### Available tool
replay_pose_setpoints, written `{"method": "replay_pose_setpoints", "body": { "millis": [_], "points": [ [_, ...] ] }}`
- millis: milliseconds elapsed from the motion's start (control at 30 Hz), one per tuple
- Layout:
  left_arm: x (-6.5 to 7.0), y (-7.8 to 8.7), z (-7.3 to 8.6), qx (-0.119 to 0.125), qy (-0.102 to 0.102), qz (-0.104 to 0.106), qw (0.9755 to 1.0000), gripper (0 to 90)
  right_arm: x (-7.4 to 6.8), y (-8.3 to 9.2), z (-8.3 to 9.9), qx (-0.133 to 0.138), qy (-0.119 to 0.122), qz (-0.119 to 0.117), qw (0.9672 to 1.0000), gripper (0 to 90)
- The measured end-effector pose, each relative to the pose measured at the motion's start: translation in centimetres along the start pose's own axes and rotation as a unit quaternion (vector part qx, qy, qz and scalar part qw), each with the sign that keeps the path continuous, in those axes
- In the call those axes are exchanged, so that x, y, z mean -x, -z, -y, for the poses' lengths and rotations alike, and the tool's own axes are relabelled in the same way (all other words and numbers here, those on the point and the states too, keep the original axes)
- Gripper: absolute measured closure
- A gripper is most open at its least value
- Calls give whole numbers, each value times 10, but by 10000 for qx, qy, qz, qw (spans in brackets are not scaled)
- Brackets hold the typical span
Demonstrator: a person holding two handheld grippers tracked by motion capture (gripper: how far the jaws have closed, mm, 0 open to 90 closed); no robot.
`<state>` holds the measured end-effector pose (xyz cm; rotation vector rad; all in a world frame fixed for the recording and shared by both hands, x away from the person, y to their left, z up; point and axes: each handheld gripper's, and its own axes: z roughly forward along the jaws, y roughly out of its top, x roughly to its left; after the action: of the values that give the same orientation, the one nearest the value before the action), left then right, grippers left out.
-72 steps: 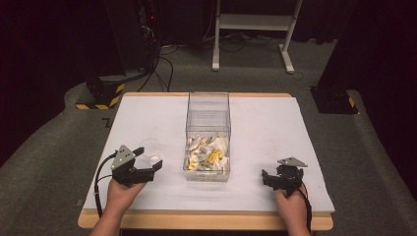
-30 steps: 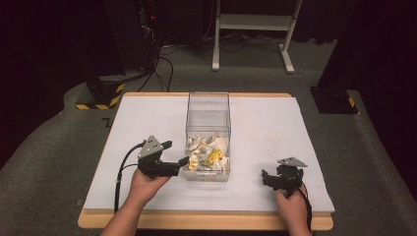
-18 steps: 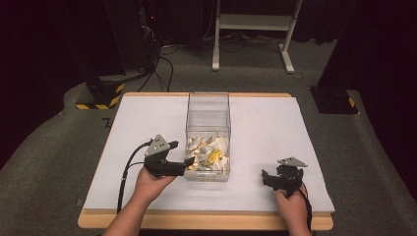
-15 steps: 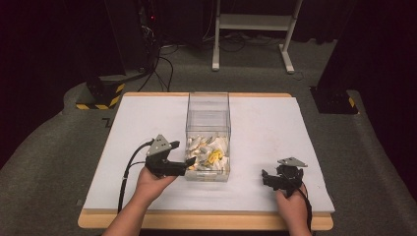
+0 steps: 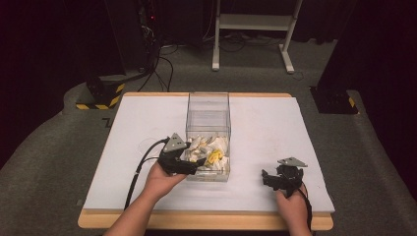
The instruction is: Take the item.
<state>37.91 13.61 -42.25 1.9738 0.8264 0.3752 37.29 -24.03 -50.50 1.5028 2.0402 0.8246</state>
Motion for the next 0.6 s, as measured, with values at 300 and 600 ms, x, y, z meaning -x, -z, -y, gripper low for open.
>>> {"method": "replay_pose_setpoints", "body": {
  "millis": [300, 600],
  "points": [
    [2, -15, -8, -319, -76, 24, 9995, 203, 0, 0, 0, 4, 7, -1, 10000, 93],
    [1, -23, -12, -537, -168, 11, 9984, 257, 0, 0, 0, 2, 6, -2, 10000, 93]
  ]
}}
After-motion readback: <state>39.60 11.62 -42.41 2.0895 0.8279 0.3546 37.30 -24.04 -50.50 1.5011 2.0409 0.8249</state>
